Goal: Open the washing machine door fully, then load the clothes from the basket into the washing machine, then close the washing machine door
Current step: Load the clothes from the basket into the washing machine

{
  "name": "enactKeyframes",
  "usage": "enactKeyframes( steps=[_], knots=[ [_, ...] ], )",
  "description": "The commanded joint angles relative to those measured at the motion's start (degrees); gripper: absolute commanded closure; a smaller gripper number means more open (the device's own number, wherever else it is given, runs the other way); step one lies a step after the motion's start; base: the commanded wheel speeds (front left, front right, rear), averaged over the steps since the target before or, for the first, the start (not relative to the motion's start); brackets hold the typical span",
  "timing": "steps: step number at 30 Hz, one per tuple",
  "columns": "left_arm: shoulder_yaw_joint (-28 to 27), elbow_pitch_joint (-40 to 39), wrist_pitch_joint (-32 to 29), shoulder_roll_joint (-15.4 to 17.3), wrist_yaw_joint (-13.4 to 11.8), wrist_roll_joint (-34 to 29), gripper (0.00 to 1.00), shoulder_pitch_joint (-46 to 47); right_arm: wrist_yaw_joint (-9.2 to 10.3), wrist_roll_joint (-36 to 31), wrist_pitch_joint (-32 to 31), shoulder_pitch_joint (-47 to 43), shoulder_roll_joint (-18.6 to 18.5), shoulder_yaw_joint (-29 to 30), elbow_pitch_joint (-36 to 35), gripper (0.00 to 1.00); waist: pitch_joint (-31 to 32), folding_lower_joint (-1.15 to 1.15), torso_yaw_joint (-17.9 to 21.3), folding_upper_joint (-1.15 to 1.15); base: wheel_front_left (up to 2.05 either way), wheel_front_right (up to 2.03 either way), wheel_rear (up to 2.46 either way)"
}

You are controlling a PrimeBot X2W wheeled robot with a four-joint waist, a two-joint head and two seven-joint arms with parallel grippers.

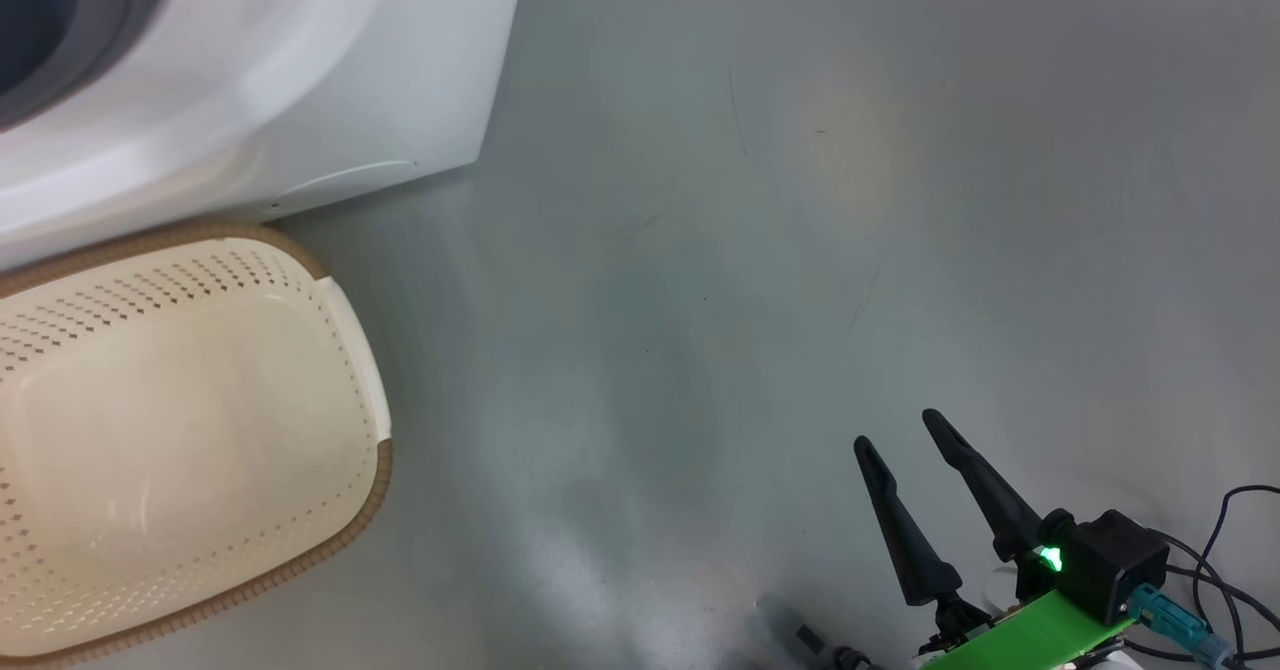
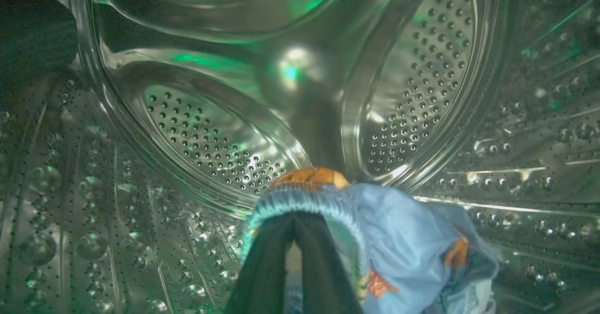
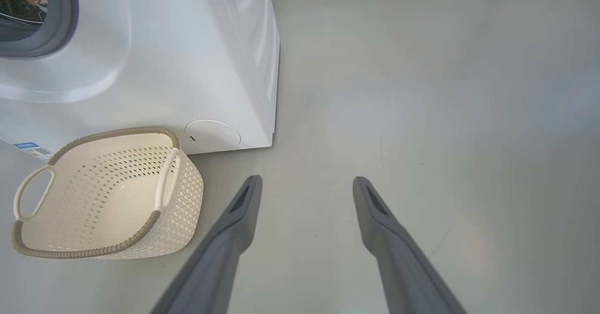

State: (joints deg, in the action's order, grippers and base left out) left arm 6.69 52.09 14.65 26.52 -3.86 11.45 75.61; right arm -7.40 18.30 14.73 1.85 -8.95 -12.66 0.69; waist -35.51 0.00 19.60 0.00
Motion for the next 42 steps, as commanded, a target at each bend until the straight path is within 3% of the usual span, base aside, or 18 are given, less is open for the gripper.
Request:
enactKeyframes(
  steps=[1, 5, 13, 22, 34, 35, 36, 37, 38, 42],
  knots=[
    [-1.45, -2.69, 0.34, 2.87, -0.11, 0.23, 1.0, 0.34, -0.09, 0.56, 0.27, -1.4, -0.63, -1.37, -1.04, 0.0, -0.12, 0.0, -0.03, 0.0, 0.0, 0.0, 0.0],
    [-2.98, -5.45, 0.34, 2.13, 0.15, 0.26, 1.0, -1.21, -0.09, 0.62, 0.27, -1.12, -0.49, -1.57, -0.83, 0.0, -0.23, 0.0, -0.1, 0.0, 0.0, 0.0, 0.0],
    [-3.21, -2.55, 0.35, 2.21, 0.66, -1.41, 1.0, -2.24, -0.09, 0.77, 0.27, -1.1, -0.76, -1.93, -0.69, 0.0, 0.05, 0.0, 0.43, 0.0, 0.0, 0.0, 0.0],
    [-1.92, 6.72, 0.35, 2.47, 0.54, -2.76, 1.0, -0.92, -0.09, 0.74, 0.27, -1.45, -0.64, -1.85, -0.41, 0.0, 0.57, 0.0, 0.61, 0.0, 0.0, 0.0, 0.0],
    [-0.33, 17.19, -2.3, -0.12, 0.09, -2.37, 0.96, 2.42, -0.09, 0.94, 0.27, -1.04, -0.8, -2.27, 0.07, 0.0, 2.68, 0.0, -0.33, 0.0, 0.0, 0.0, 0.0],
    [-0.14, 17.73, -2.56, -0.4, 0.05, -2.37, 0.61, 2.43, -0.09, 0.97, 0.27, -1.01, -0.84, -2.31, 0.12, 0.0, 2.94, 0.0, -0.47, 0.0, 0.0, 0.0, 0.0],
    [0.0, 18.17, -2.82, -0.61, -0.01, -2.34, 0.38, 2.43, -0.09, 1.0, 0.27, -0.97, -0.9, -2.43, 0.16, 0.0, 3.13, 0.0, -0.56, 0.0, 0.0, 0.0, 0.0],
    [0.08, 18.51, -2.94, -0.84, -0.04, -2.24, 0.26, 2.42, -0.09, 1.03, 0.27, -0.91, -0.94, -2.5, 0.2, 0.0, 3.28, 0.0, -0.69, 0.0, 0.0, 0.0, 0.0],
    [0.14, 18.77, -2.93, -1.02, -0.07, -2.13, 0.0, 2.4, -0.09, 1.07, 0.27, -0.82, -0.98, -2.52, 0.25, 0.0, 3.42, 0.0, -0.81, 0.0, 0.0, 0.0, 0.0],
    [0.35, 19.49, -2.72, -1.62, -0.27, -1.75, 0.0, 2.25, -0.09, 1.1, 0.27, -0.64, -1.07, -2.47, 0.43, 0.0, 4.01, 0.0, -1.45, 0.0, 0.0, 0.0, 0.0]
  ],
)
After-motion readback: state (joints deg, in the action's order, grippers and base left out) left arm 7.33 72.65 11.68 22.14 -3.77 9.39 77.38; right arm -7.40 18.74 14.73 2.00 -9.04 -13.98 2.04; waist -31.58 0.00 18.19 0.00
